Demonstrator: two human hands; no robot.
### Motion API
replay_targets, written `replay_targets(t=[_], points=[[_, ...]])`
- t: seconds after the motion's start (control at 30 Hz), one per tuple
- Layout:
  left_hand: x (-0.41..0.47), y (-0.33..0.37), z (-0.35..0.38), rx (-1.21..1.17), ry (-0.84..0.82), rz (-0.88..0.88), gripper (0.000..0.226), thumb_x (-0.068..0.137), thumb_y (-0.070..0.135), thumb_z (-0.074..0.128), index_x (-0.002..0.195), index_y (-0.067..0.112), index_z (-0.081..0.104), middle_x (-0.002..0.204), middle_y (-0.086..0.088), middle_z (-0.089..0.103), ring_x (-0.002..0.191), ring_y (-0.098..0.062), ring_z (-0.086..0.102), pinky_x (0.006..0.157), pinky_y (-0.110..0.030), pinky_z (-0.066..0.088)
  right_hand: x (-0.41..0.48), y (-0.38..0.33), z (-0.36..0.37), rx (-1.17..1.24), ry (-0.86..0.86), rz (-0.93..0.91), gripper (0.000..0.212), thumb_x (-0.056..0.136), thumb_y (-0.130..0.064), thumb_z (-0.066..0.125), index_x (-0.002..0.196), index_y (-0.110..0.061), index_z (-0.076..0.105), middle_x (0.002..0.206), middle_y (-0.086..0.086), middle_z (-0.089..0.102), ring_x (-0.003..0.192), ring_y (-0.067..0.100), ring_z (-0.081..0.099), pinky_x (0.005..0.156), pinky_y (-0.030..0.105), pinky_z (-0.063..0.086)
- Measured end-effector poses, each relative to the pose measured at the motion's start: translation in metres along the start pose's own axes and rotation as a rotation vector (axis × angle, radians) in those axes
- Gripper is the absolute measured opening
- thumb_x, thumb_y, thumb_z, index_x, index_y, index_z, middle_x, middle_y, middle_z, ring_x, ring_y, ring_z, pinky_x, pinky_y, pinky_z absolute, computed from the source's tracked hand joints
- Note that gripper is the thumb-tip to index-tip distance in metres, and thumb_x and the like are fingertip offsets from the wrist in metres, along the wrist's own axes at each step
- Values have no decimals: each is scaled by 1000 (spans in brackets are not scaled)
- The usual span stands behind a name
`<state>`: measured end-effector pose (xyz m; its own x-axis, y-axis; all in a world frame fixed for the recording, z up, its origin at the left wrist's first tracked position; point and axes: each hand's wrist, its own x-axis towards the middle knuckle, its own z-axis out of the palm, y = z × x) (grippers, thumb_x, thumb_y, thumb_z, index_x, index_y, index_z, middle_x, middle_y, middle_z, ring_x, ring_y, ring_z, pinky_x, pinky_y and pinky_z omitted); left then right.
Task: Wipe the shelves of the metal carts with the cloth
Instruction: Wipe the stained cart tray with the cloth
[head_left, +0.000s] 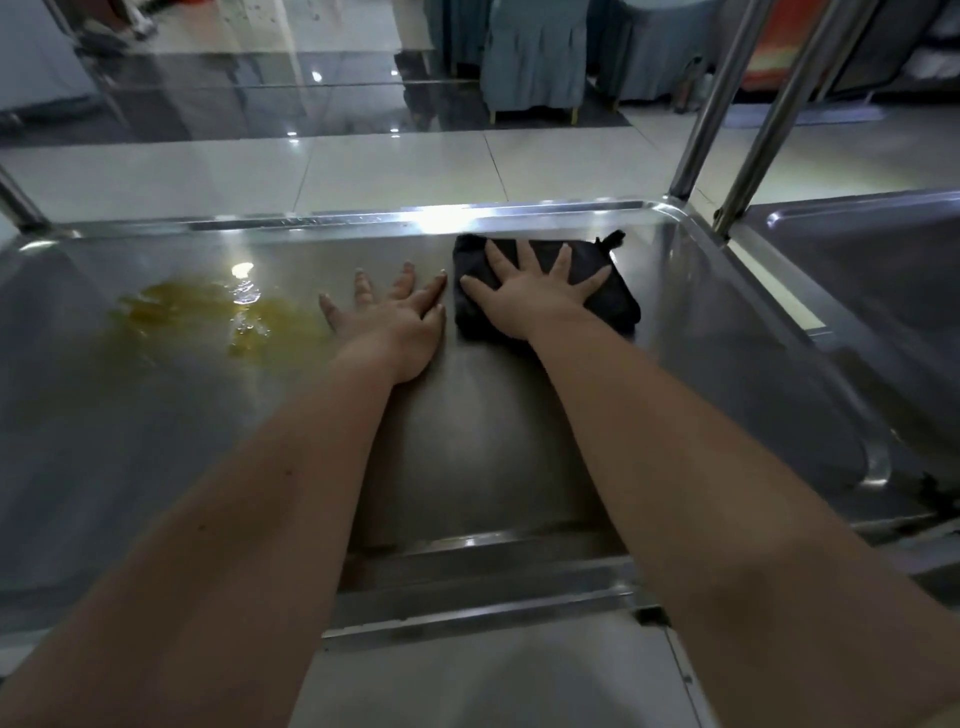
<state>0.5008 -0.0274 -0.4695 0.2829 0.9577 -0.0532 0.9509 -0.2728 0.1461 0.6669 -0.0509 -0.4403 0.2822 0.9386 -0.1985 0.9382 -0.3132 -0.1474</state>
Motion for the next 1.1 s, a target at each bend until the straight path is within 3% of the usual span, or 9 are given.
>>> replay_targets(t=[0.2, 0.27, 0.37, 0.5, 0.7, 0.93, 1.1], points=[[-4, 1, -1, 7, -5, 2, 50, 97, 59, 13, 146, 60, 0, 162, 19, -7, 149, -34, -10, 107, -70, -12, -140, 49, 41, -92, 65, -177, 80, 69, -86, -10, 143, -56, -18, 161, -14, -18, 146, 38, -19, 102, 72, -18], [-4, 0, 0, 10, -9, 3, 50, 96, 60, 11, 145, 61, -1, 162, 19, -8, 149, -34, -11, 107, -70, -12, -159, 64, 45, -105, 69, -220, 76, 68, -88, -11, 138, -62, -23, 160, -18, -19, 146, 36, -20, 103, 70, -19], [-5, -2, -1, 36, -10, -3, 51, 95, 63, 10, 145, 61, -3, 162, 19, -10, 149, -34, -11, 107, -70, -12, -117, 77, 28, -85, 99, -228, 73, 73, -88, 2, 141, -65, -11, 162, -21, -8, 149, 35, -11, 109, 71, -11], [-8, 0, -3, 38, -21, 13, 58, 90, 73, 11, 145, 61, -1, 162, 19, -9, 149, -34, -11, 107, -69, -12, -14, 98, -9, -17, 69, -41, 71, 83, -84, 20, 147, -59, 3, 163, -17, -3, 149, 36, -10, 108, 73, -10], [-8, 0, -5, 37, -34, 4, 73, 77, 89, 10, 144, 63, -2, 161, 20, -10, 149, -34, -12, 106, -70, -13, 34, 105, -20, 6, 51, 98, 76, 81, -86, 18, 149, -55, 5, 164, -13, -2, 149, 37, -9, 105, 75, -12], [-11, 2, -7, 42, -44, 3, 74, 77, 89, 9, 144, 62, -3, 161, 19, -11, 149, -34, -13, 107, -71, -12, -79, 142, 0, -80, -10, -9, 74, 75, -88, 4, 144, -62, -9, 161, -20, -12, 149, 33, -12, 109, 71, -7], [-12, 1, -7, 34, -34, 8, 72, 78, 88, 9, 144, 62, -3, 161, 19, -11, 149, -34, -12, 107, -70, -11, -173, 172, 16, -67, -90, -79, 73, 60, -96, -6, 127, -74, -26, 140, -36, -40, 146, 27, -24, 108, 65, -15]])
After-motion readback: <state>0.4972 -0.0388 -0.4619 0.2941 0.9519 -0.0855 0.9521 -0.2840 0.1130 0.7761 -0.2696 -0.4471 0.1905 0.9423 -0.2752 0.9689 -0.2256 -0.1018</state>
